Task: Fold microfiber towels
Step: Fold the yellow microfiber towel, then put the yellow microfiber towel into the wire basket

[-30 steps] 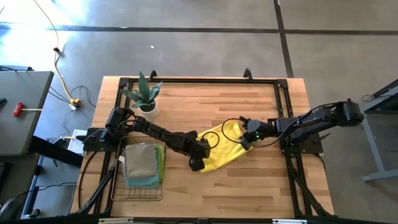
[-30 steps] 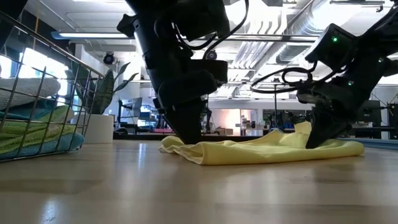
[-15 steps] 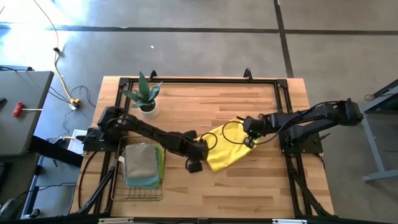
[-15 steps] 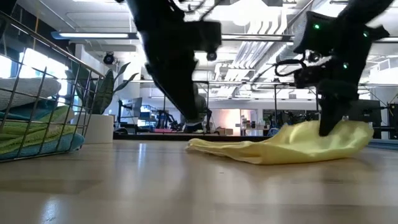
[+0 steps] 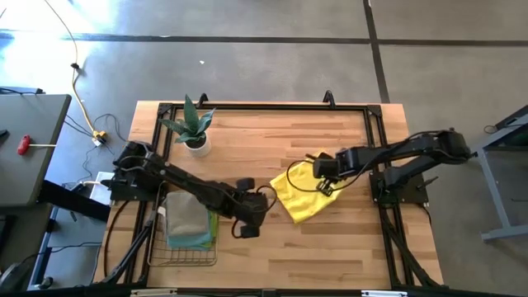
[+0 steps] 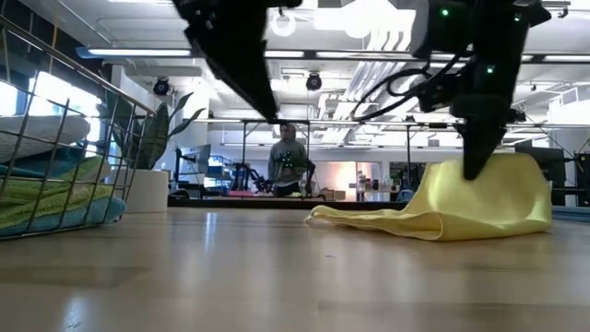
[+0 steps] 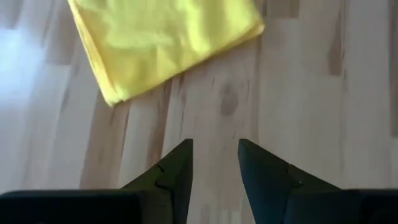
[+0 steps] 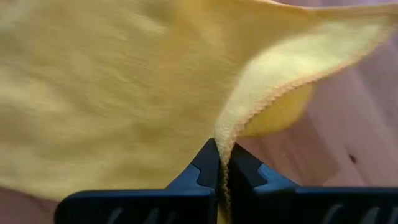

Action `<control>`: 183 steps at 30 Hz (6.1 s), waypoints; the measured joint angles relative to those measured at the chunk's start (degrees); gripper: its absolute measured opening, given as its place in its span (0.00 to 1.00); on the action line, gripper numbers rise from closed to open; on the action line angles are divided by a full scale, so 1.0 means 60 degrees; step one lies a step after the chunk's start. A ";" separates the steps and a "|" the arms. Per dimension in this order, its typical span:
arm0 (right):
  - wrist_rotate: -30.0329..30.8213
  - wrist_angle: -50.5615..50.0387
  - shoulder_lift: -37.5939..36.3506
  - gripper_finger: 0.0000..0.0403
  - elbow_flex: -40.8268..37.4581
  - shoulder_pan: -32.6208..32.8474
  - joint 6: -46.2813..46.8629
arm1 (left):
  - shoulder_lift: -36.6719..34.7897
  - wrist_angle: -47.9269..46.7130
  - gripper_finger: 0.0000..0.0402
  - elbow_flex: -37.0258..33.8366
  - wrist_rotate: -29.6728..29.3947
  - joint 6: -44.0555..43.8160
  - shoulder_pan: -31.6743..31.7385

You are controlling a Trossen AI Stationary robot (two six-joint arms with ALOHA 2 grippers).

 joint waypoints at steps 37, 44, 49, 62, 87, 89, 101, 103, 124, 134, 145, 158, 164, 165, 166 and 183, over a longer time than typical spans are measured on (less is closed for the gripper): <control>0.0018 0.3522 0.3691 0.00 0.3025 0.2319 0.1044 | -0.0510 -0.1825 0.30 -0.0032 -0.1410 -0.0517 -0.1717; 0.0122 0.4253 0.3748 0.00 0.3022 0.2330 0.1015 | -0.0510 -0.1818 0.30 -0.0032 -0.1564 -0.0670 -0.1931; 0.0345 0.4613 0.3751 0.00 0.3022 0.2326 0.1015 | -0.0498 -0.1815 0.30 -0.0032 -0.1615 -0.0802 -0.1982; 0.0551 0.6282 0.4551 0.00 0.3011 0.2239 0.0706 | -0.0408 -0.1848 0.30 -0.0175 -0.2243 -0.1027 -0.2135; 0.0498 0.9140 0.5325 0.36 0.3011 0.1856 -0.0736 | -0.0412 -0.1878 0.30 -0.0175 -0.2237 -0.0911 -0.2161; 0.0678 0.9269 0.5325 0.37 0.3011 0.1854 -0.1036 | -0.0412 -0.1885 0.30 -0.0175 -0.2237 -0.0911 -0.2161; 0.0238 1.0112 0.5914 0.36 0.3011 0.1664 -0.0738 | -0.0412 -0.1887 0.30 -0.0175 -0.2234 -0.0911 -0.2157; 0.0256 1.0097 0.6122 0.36 0.3011 0.1610 -0.0556 | -0.0412 -0.1890 0.30 -0.0175 -0.2227 -0.0914 -0.2160; 0.2454 0.5699 0.5085 0.36 0.3014 0.1954 -0.0569 | -0.0412 -0.1884 0.30 -0.0175 -0.2197 -0.0989 -0.2153; 0.0356 0.8409 0.5329 0.36 0.3011 0.2103 -0.1365 | -0.0412 -0.1854 0.30 -0.0175 -0.2161 -0.1067 -0.2146; 0.1258 0.7527 0.4932 0.36 0.3014 0.2221 -0.2077 | -0.0412 -0.1862 0.30 -0.0175 -0.2161 -0.1077 -0.2168; 0.1271 0.5247 0.5292 0.36 0.3013 0.2155 -0.2087 | -0.0412 -0.1803 0.30 -0.0178 -0.2165 -0.1287 -0.2146; 0.0821 0.3719 0.5241 0.36 0.3050 0.2098 -0.2308 | -0.0412 -0.1799 0.30 -0.0178 -0.2165 -0.1512 -0.2146; 0.0822 0.3235 0.5170 0.36 0.3051 0.2093 -0.2297 | -0.0412 -0.1796 0.30 -0.0178 -0.2165 -0.1530 -0.2146; 0.0831 0.2766 0.5102 0.36 0.3043 0.2095 -0.2249 | -0.0412 -0.1789 0.30 -0.0178 -0.2165 -0.1549 -0.2146; 0.1801 -0.0178 0.0777 0.36 0.1962 0.3039 -0.0820 | 0.0015 0.1962 0.30 -0.0178 -0.2253 0.1827 -0.1674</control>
